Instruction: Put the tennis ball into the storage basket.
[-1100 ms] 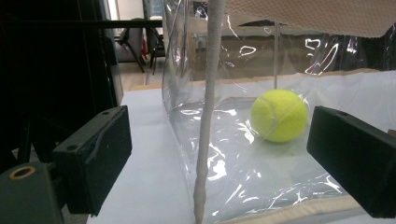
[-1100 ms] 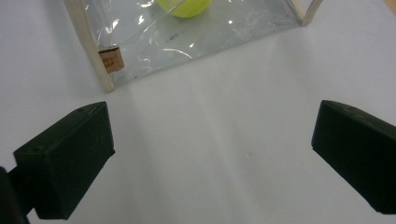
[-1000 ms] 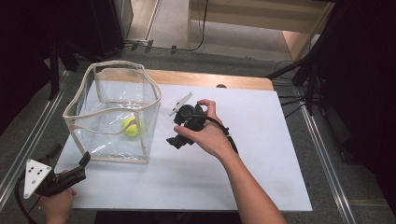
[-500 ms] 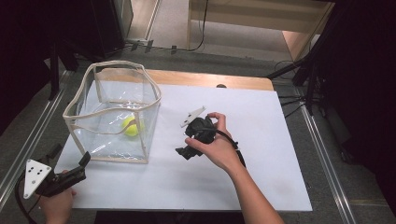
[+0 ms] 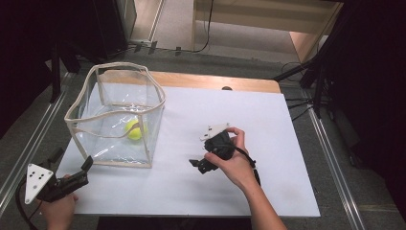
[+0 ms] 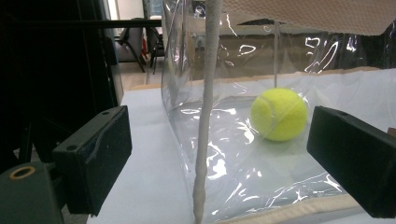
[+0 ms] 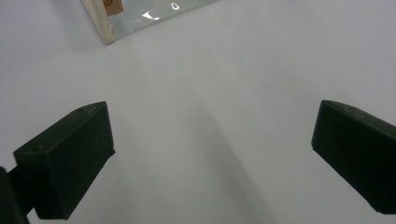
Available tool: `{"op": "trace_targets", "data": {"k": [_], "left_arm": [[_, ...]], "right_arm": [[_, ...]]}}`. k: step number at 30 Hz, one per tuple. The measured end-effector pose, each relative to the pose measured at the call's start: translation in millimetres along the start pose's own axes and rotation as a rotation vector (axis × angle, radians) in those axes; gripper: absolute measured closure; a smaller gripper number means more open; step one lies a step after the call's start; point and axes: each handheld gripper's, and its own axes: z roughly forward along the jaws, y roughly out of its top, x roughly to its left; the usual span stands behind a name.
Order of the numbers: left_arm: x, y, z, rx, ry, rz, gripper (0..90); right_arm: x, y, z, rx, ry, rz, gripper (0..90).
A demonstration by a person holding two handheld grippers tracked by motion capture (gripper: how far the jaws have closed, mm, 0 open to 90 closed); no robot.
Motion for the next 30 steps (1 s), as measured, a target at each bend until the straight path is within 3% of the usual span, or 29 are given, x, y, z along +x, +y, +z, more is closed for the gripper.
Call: {"op": "trace_targets", "data": {"k": [21,30], "left_arm": [[0.2,-0.1,-0.3,0.002,-0.005,0.011,6.9],[-0.8,-0.3,-0.1,0.001,-0.009,0.017,6.9]], "right_arm": [[-6.6,-58.9,-24.4,-0.085,-0.067,0.056,0.0],[-13.5,-84.6,-39.0,-0.126,-0.086,0.107,0.0]]}}
